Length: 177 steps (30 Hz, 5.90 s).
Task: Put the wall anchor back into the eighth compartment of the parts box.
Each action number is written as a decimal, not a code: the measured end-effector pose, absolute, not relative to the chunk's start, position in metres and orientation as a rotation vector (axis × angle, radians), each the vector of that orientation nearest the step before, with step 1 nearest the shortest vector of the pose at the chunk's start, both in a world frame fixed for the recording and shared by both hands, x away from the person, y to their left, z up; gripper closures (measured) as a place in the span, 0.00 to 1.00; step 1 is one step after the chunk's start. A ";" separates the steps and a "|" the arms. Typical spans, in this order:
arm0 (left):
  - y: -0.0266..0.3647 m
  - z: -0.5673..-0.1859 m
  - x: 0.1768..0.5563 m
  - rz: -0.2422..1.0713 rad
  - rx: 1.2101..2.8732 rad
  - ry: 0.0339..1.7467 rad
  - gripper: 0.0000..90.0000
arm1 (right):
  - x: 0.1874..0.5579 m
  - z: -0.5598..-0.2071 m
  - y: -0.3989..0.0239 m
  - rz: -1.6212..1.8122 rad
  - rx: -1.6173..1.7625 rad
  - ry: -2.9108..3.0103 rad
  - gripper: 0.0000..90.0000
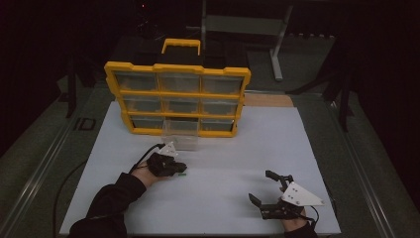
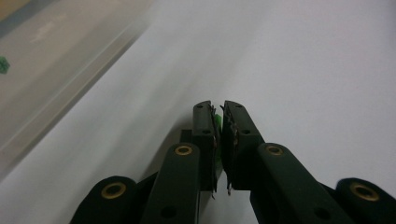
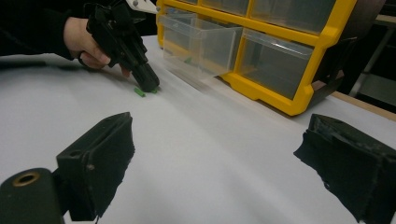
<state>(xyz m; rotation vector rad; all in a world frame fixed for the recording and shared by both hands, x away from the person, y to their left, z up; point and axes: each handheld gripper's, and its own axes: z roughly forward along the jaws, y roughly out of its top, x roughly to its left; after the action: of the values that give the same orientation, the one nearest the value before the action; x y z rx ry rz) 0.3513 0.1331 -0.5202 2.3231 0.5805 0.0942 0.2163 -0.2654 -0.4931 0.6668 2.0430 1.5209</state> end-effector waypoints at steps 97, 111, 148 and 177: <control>0.157 -0.380 0.419 0.227 2.201 0.589 0.93 | 0.216 -0.494 -0.269 1.535 0.649 2.020 0.10; 0.147 -0.401 0.428 0.206 2.345 0.707 0.93 | 0.216 -0.494 -0.269 1.531 0.648 2.023 0.10; 0.150 -0.394 0.419 0.134 2.227 0.780 0.00 | 0.216 -0.494 -0.269 1.525 0.649 2.030 0.10; 0.159 -0.395 0.360 0.139 2.165 0.646 0.00 | 0.216 -0.494 -0.268 1.520 0.651 2.033 0.10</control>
<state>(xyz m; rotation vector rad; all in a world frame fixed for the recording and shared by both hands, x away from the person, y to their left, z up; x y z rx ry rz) 0.3599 0.1592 -0.3954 2.1646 0.6456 0.1390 0.2158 -0.2683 -0.4944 0.6508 2.0327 1.5203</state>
